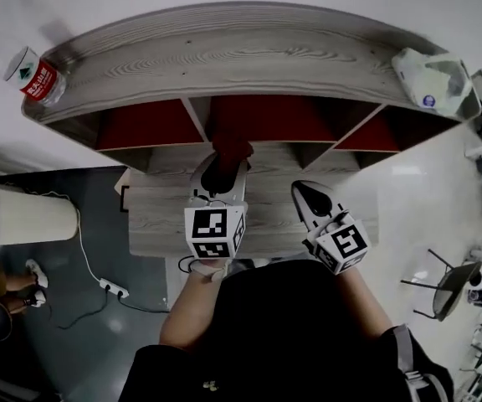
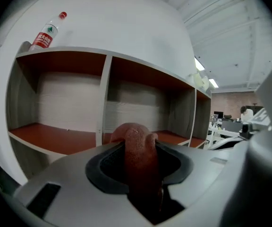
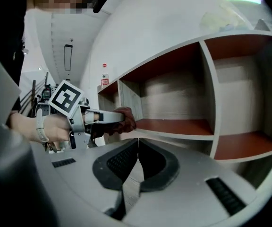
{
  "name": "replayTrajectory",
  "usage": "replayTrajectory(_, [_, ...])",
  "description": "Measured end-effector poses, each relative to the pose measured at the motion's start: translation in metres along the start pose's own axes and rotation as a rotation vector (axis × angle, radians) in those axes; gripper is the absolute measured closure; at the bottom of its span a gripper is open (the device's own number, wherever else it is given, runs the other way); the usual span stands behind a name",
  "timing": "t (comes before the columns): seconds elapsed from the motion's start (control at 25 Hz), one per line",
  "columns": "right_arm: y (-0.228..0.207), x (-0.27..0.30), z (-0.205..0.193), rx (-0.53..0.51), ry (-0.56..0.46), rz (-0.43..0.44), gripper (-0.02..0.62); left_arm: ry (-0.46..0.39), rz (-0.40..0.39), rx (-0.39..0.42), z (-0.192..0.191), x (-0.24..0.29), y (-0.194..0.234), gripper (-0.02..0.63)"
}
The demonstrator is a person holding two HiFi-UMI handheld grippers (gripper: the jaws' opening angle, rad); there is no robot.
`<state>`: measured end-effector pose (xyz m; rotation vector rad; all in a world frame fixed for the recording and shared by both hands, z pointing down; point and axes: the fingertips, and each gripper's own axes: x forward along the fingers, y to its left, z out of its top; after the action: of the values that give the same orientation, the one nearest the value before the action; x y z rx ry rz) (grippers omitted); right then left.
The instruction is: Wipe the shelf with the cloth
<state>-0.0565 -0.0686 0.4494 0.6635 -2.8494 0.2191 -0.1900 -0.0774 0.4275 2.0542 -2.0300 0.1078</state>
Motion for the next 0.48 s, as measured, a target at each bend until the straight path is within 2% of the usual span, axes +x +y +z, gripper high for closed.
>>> replayTrajectory(0.16, [-0.017,-0.017,0.004,0.032,-0.008,-0.103,0.597,0.018,-0.001,0.014,0.000,0.027,0.004,0.454])
replayTrajectory(0.32, [-0.034,-0.029,-0.009,0.008,0.003,-0.132,0.597,0.047,0.037,0.038,-0.001,0.049,0.010,0.454])
replayTrajectory(0.48, [-0.047,-0.036,-0.010,0.018,0.005,-0.158,0.597,0.080,0.034,0.047,-0.003,0.066,0.012,0.454])
